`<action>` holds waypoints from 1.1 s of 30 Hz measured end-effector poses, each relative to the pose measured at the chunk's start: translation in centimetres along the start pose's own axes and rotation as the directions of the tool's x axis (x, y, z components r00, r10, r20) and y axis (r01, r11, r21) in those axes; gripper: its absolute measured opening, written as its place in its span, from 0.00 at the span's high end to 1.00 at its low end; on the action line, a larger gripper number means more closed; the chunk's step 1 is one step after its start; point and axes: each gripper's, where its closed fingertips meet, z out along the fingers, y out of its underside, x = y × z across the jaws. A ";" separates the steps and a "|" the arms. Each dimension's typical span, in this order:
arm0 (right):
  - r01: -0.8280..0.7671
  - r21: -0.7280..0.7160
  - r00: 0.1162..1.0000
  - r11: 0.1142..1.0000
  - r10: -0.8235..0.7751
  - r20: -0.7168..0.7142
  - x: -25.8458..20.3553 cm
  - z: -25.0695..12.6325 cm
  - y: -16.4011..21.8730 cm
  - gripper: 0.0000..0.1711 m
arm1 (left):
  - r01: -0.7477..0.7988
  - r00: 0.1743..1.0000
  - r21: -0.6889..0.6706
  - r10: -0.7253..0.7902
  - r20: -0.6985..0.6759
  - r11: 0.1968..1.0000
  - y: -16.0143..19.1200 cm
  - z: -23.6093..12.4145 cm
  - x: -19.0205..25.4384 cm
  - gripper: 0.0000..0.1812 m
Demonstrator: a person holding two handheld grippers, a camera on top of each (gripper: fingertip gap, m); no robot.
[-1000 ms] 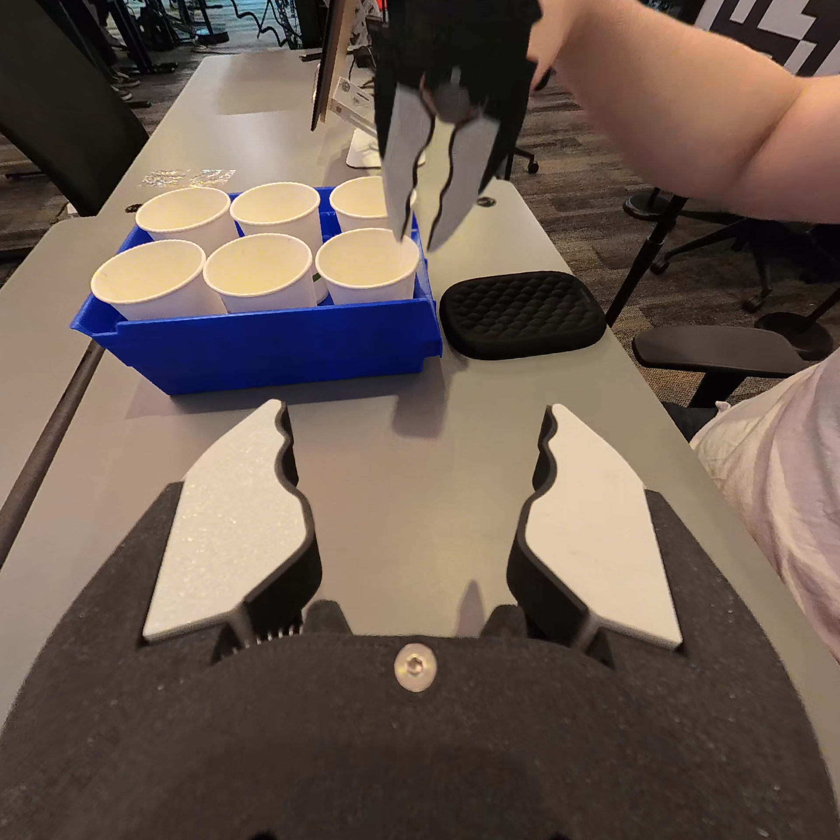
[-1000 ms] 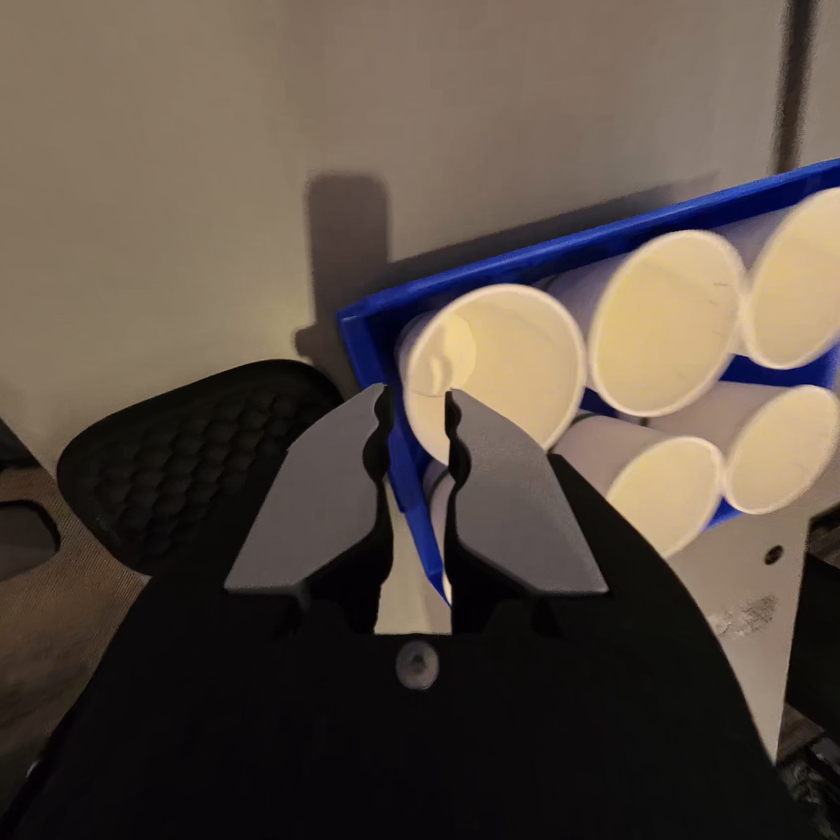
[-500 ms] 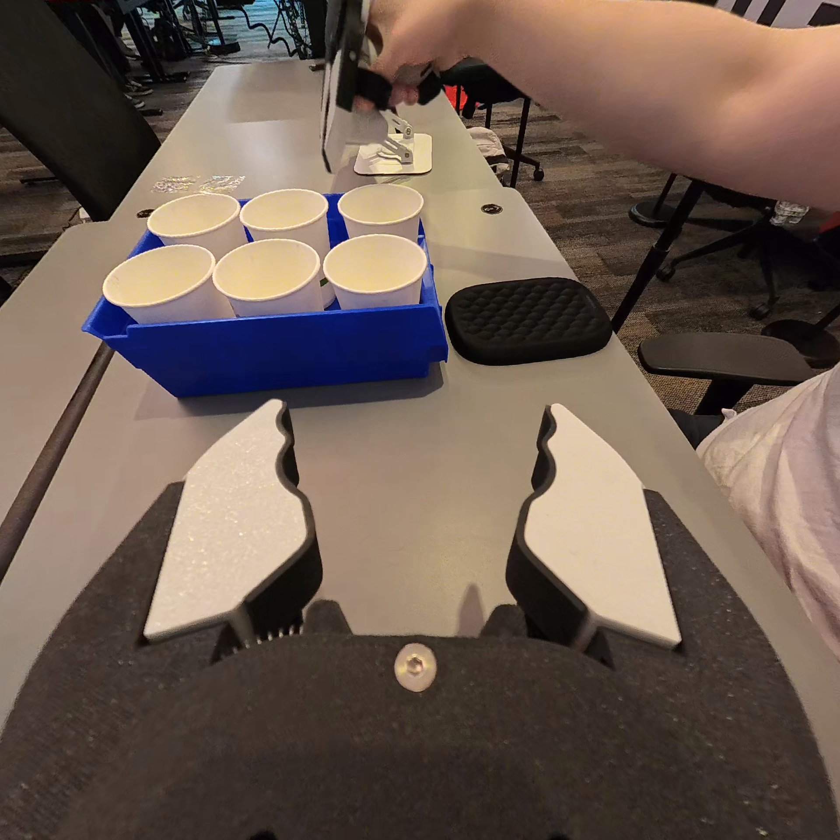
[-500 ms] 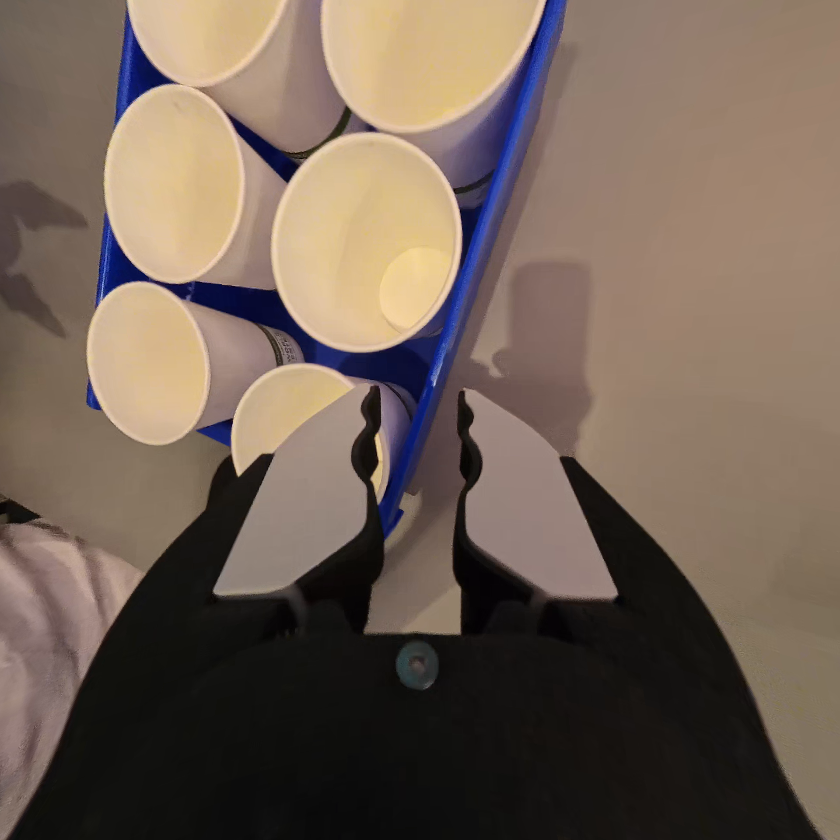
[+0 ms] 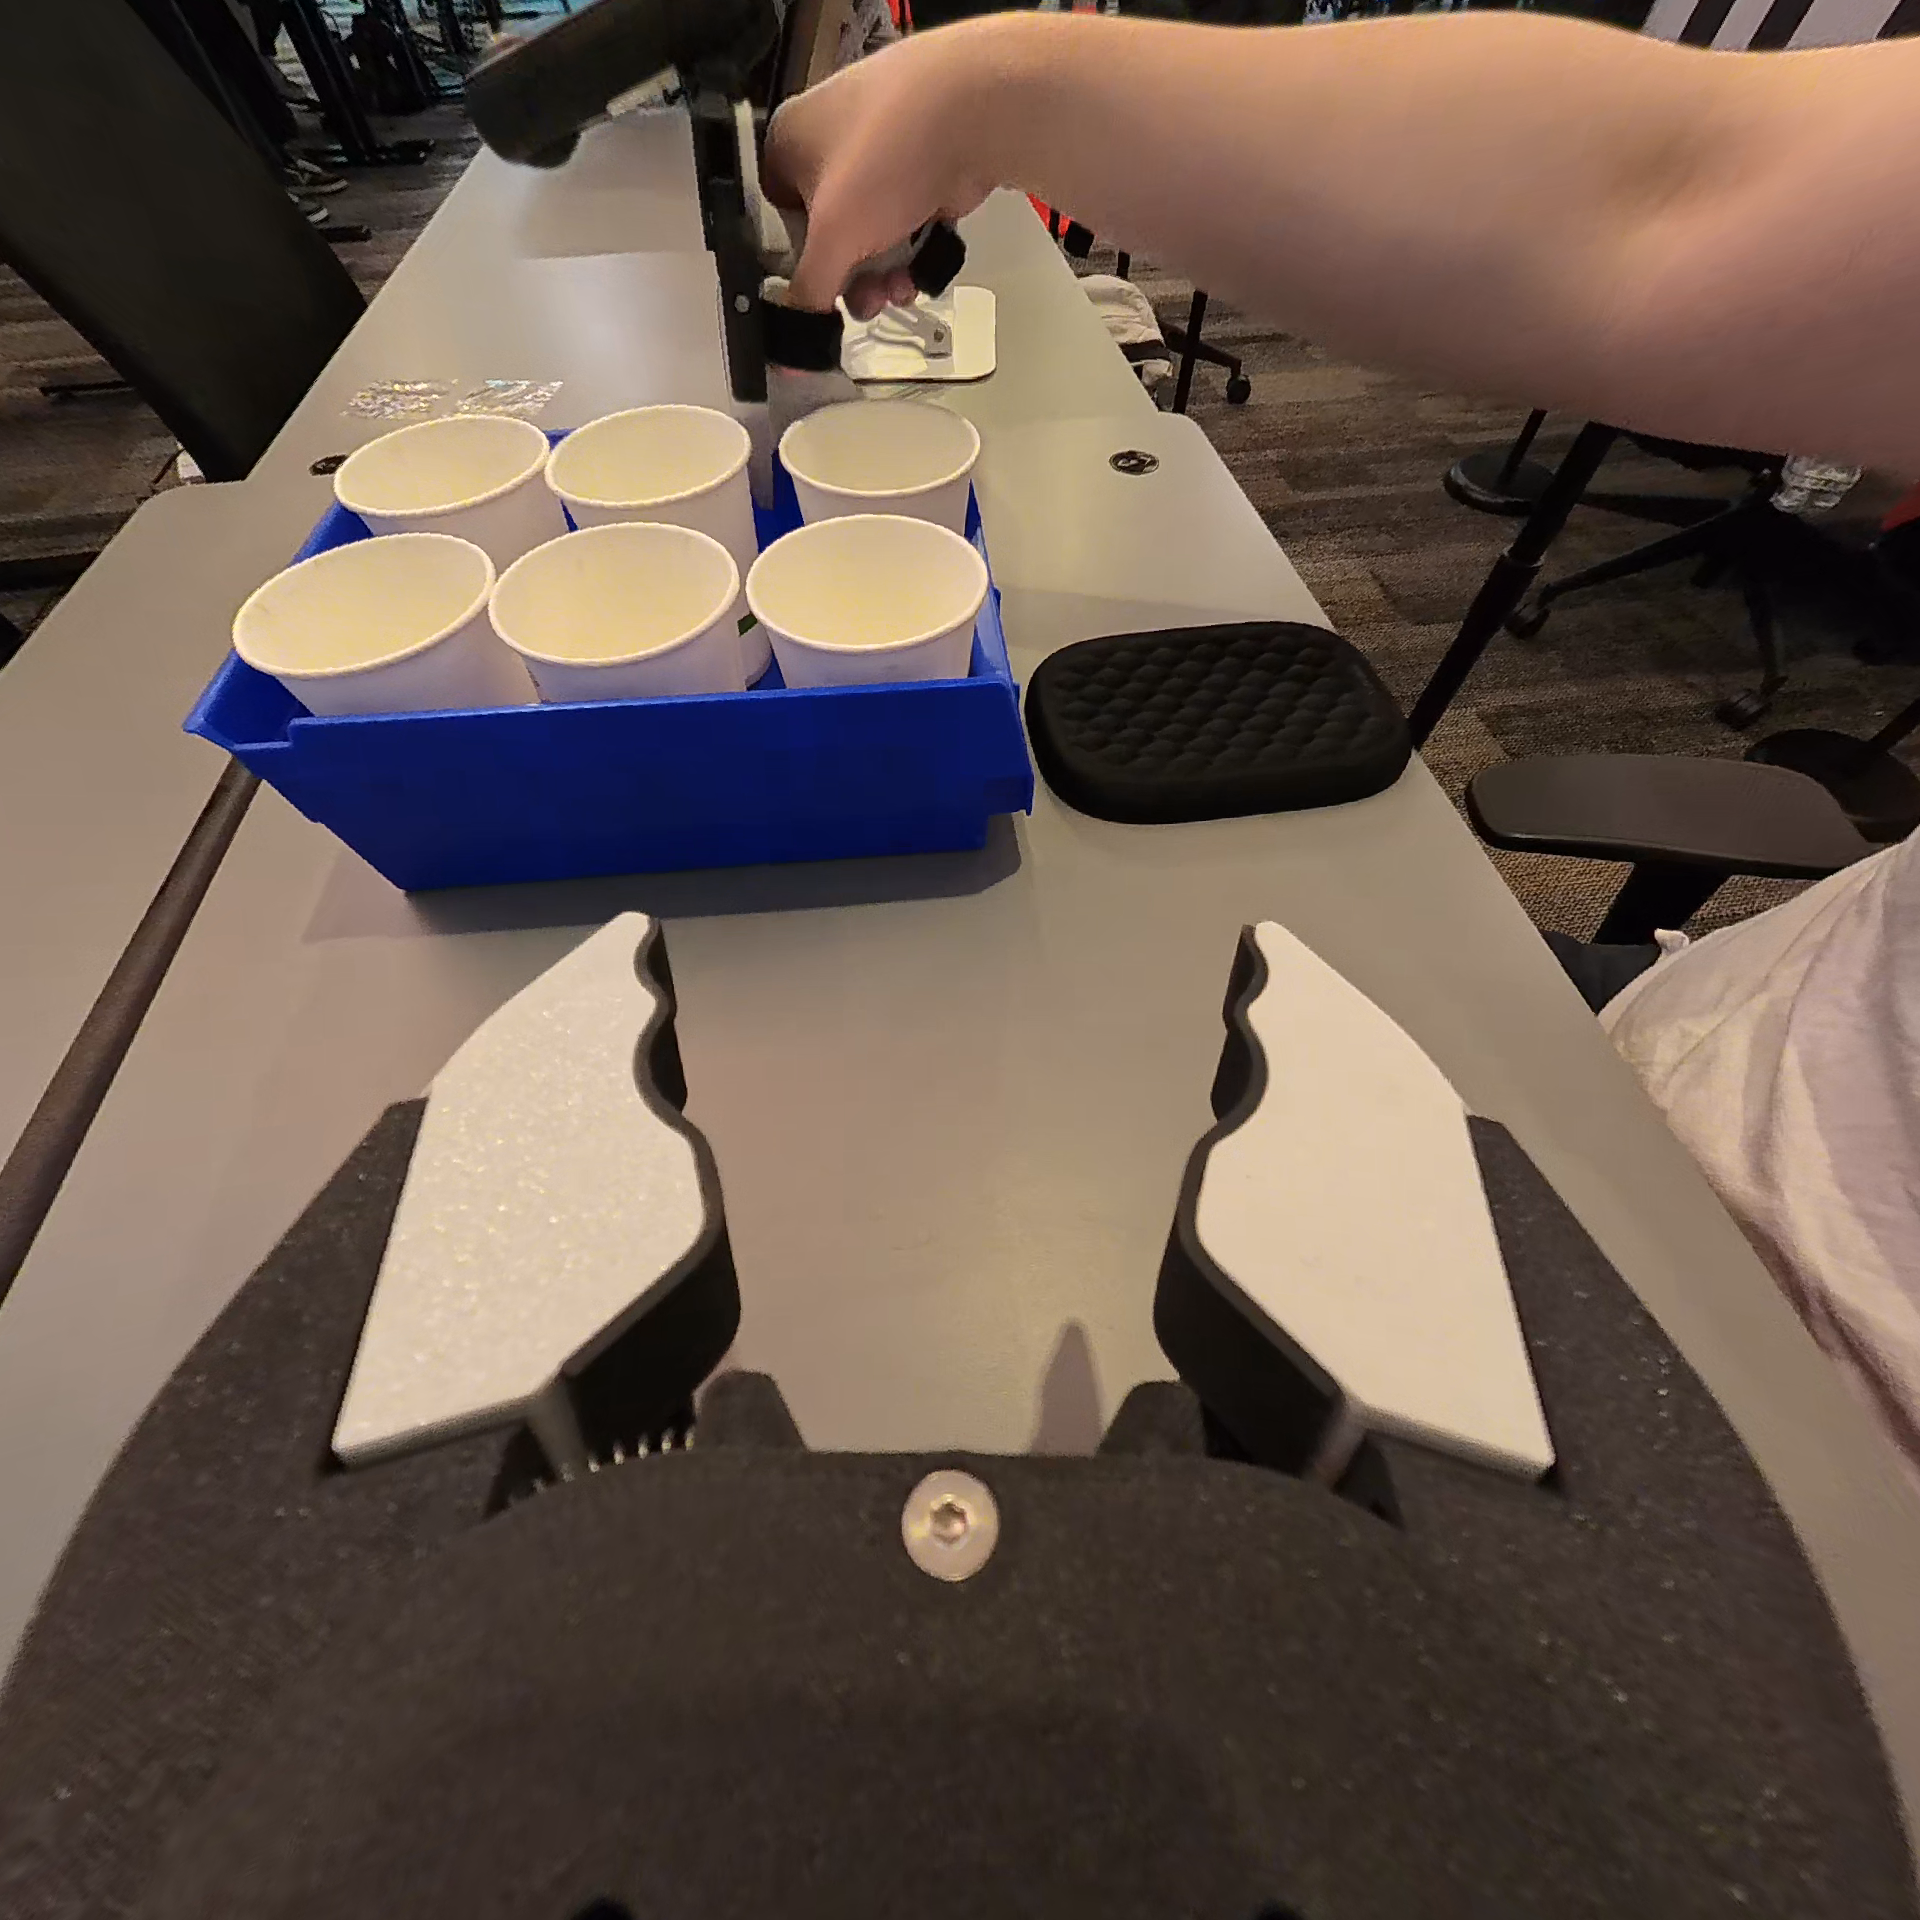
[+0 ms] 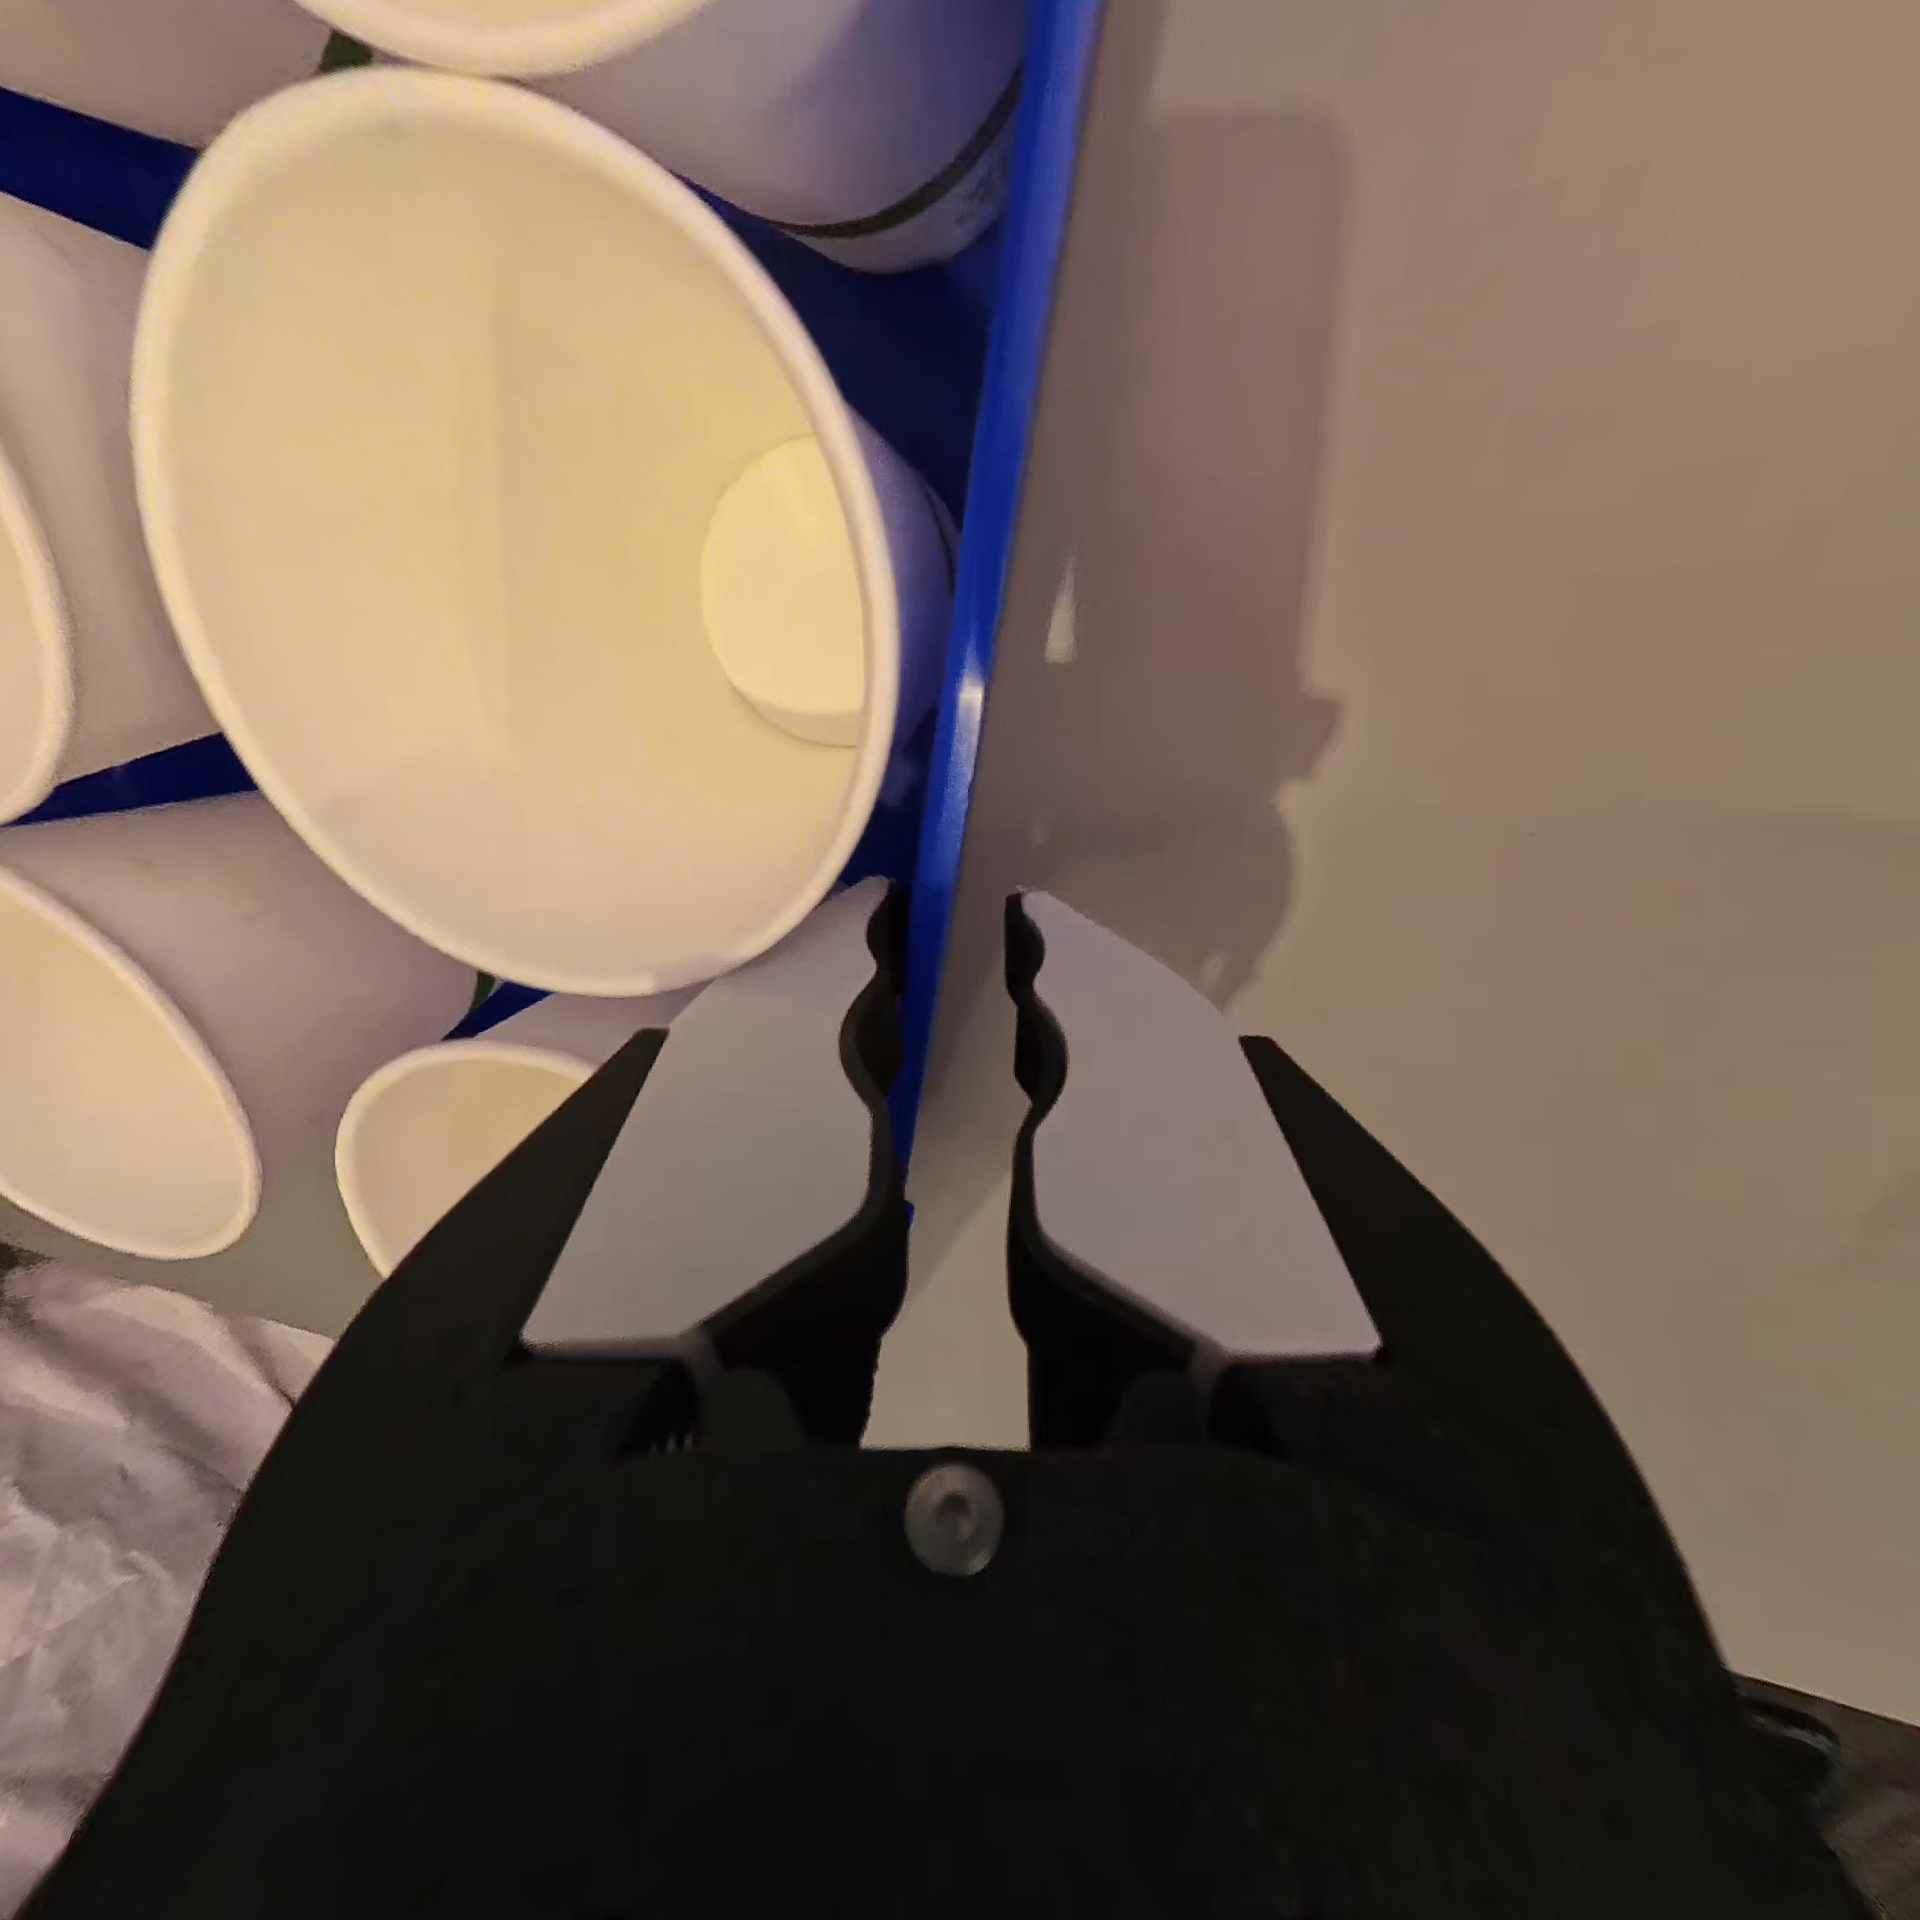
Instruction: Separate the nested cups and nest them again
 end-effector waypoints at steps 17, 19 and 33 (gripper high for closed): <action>-0.028 0.034 0.997 0.999 0.030 -0.066 -0.2 0.7 -0.2 0.98 | 0.359 0.631 -0.200 -0.080 0.771 0.912 3.2 -16.3 -7.2 0.61; -0.019 0.042 0.997 0.999 0.022 -0.069 -0.2 0.7 -0.3 0.98 | 0.456 0.553 -0.130 -0.166 0.817 0.880 4.4 -20.5 -6.7 0.61; 0.024 0.068 0.998 0.997 -0.021 -0.054 0.0 0.8 -0.5 0.97 | 0.866 0.030 0.240 -0.523 0.852 0.440 24.2 -38.6 0.3 0.69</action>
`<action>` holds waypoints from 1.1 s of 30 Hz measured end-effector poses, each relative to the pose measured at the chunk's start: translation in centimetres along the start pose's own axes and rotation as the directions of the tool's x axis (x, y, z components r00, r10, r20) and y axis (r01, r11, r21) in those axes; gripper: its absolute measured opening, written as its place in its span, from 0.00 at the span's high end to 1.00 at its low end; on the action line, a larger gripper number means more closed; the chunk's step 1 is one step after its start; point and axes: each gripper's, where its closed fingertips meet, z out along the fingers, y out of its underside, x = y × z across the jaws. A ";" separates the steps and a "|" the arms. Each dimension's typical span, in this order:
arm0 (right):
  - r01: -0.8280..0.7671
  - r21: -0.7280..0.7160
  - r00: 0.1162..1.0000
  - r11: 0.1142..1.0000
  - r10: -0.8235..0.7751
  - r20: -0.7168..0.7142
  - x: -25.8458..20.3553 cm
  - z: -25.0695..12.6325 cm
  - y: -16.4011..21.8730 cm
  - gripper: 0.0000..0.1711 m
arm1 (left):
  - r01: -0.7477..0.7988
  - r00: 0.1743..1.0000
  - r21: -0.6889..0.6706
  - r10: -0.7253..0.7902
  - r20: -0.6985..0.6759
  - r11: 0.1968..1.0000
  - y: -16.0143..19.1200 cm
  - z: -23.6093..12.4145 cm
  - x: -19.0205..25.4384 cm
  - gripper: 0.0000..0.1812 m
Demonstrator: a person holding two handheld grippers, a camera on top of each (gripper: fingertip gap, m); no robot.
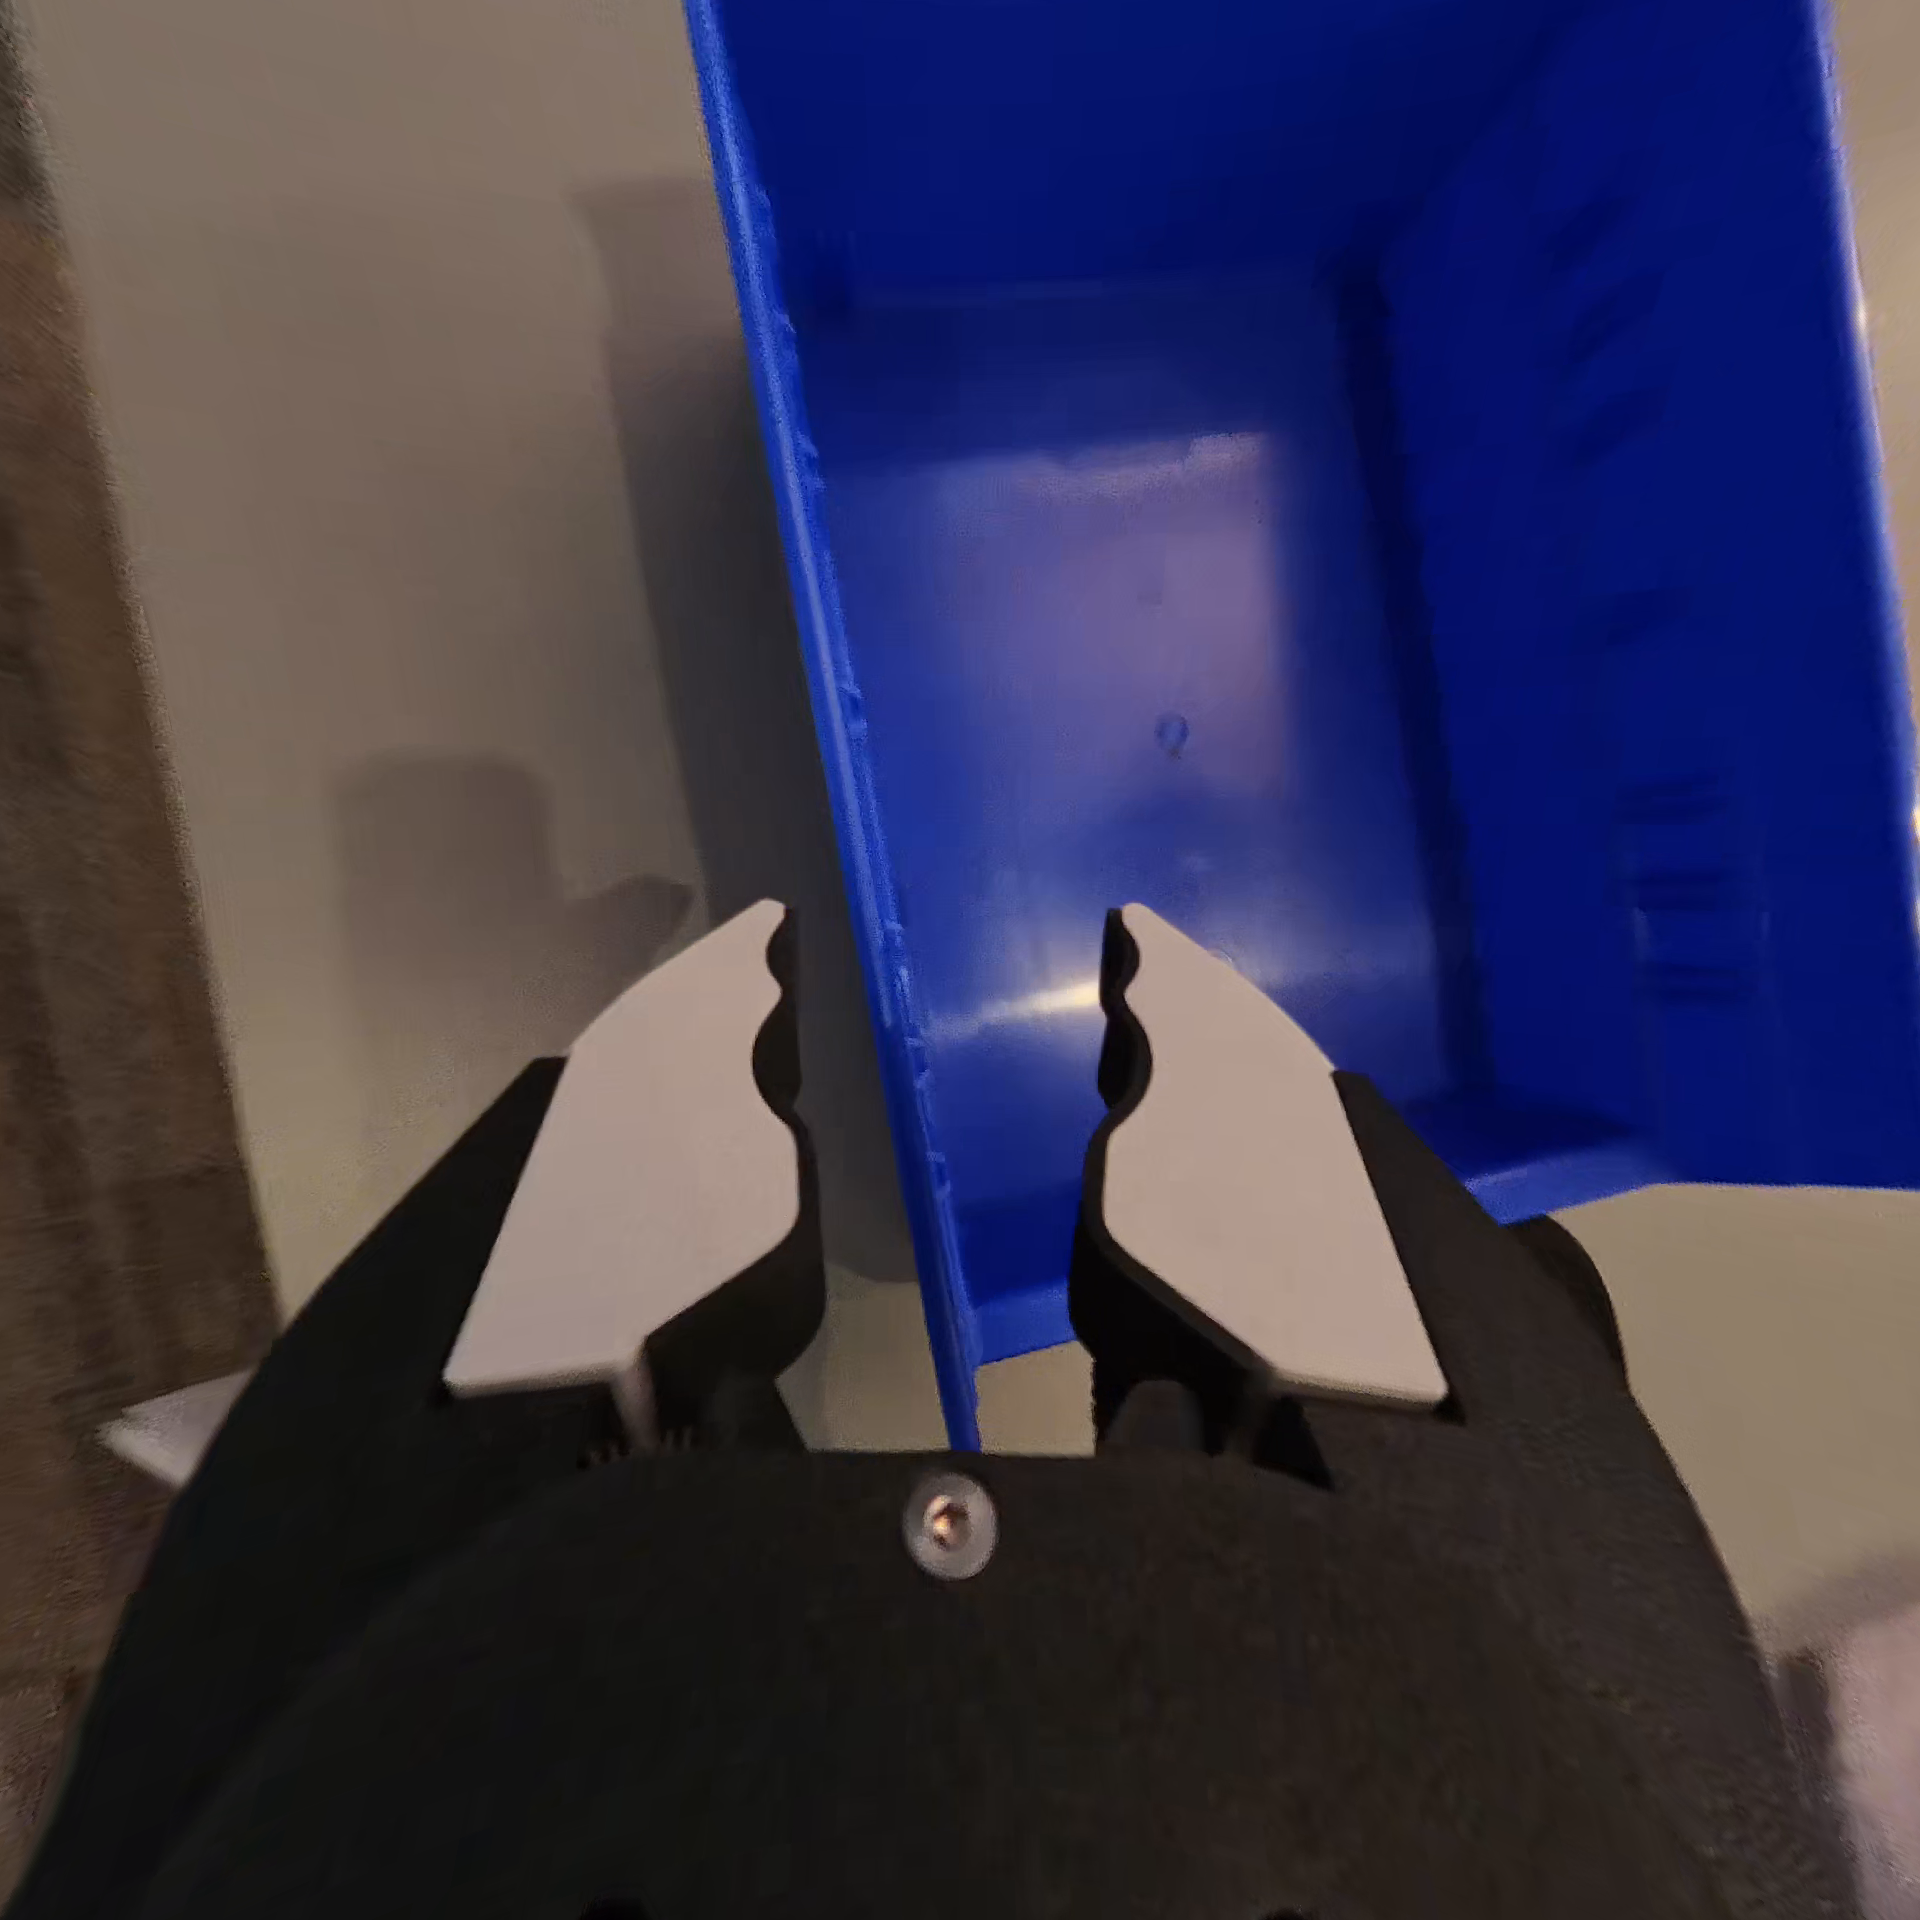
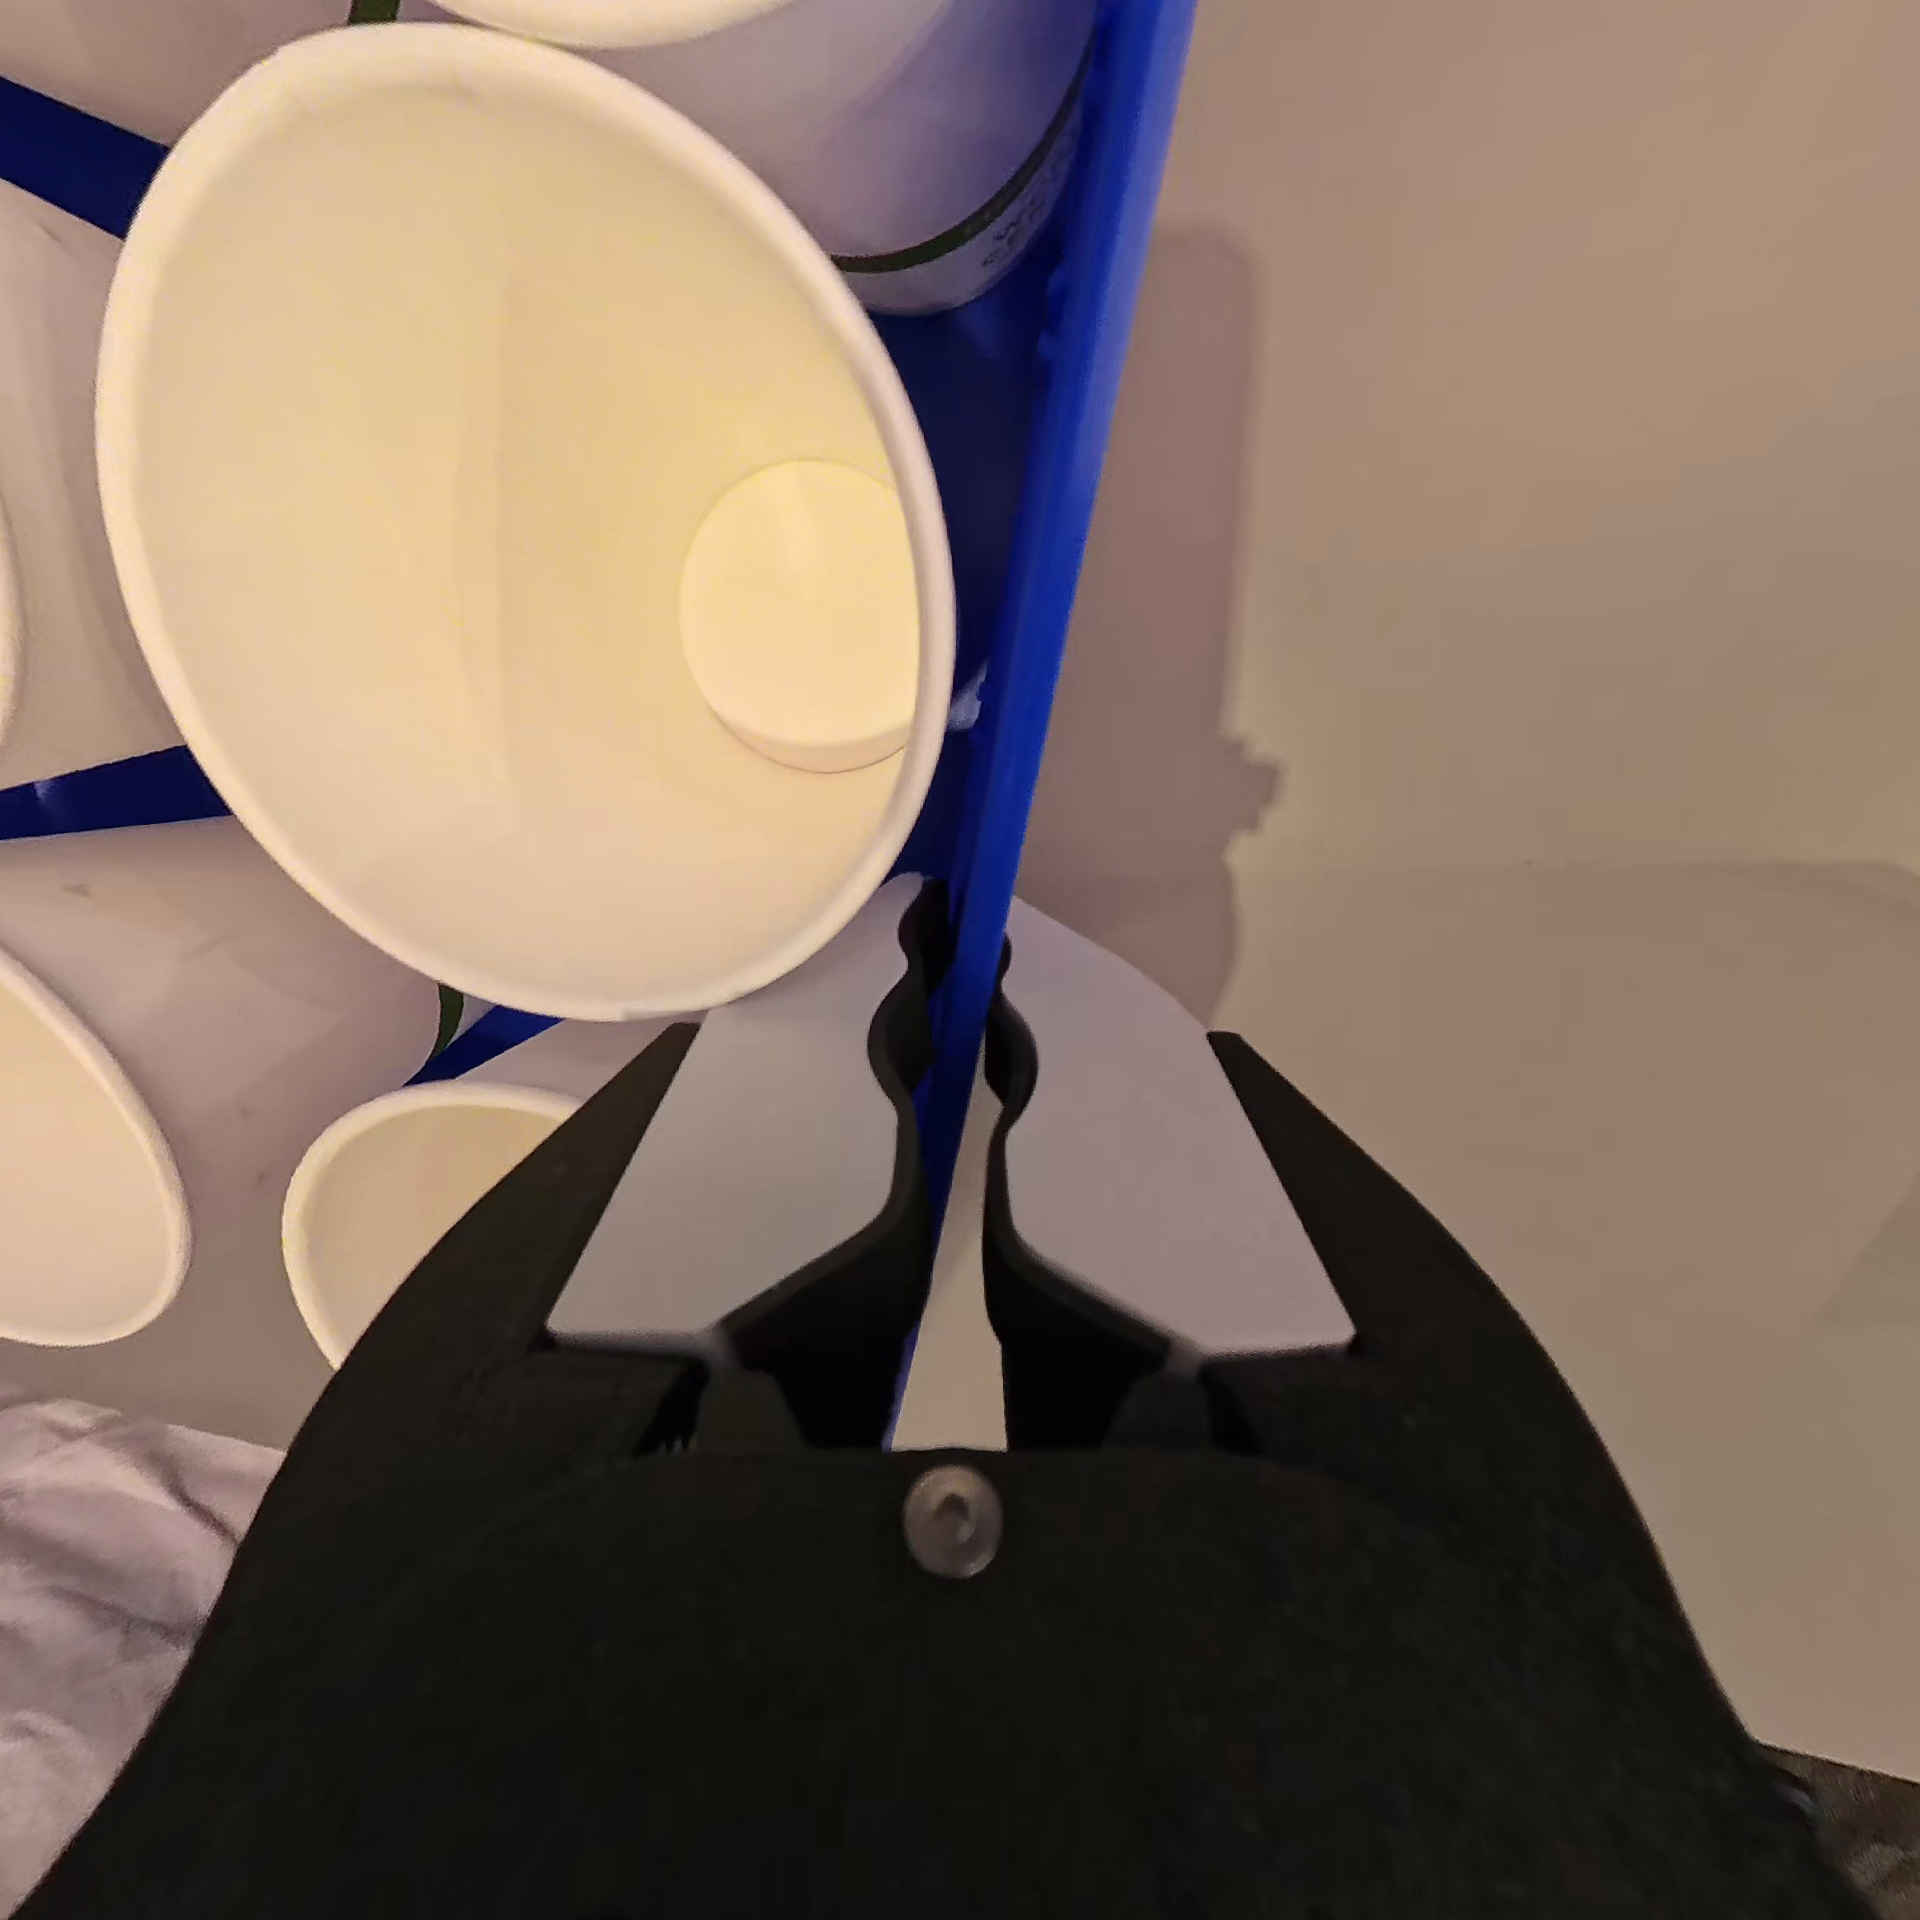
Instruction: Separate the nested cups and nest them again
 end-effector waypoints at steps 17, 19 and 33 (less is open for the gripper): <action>0.029 -0.002 1.000 1.000 -0.029 -0.005 -0.1 0.0 0.5 0.97 | -0.134 0.989 -0.186 0.142 0.031 0.973 3.2 4.0 6.5 0.96; 0.027 -0.003 1.000 1.000 -0.027 -0.005 -0.2 0.0 0.6 0.97 | -0.149 0.989 -0.174 0.149 -0.012 0.973 3.1 4.6 9.1 0.96; 0.038 -0.070 0.999 0.997 -0.039 -0.019 -1.0 0.6 1.4 0.96 | -0.230 0.954 -0.085 0.207 -0.217 0.970 3.0 7.9 28.0 0.82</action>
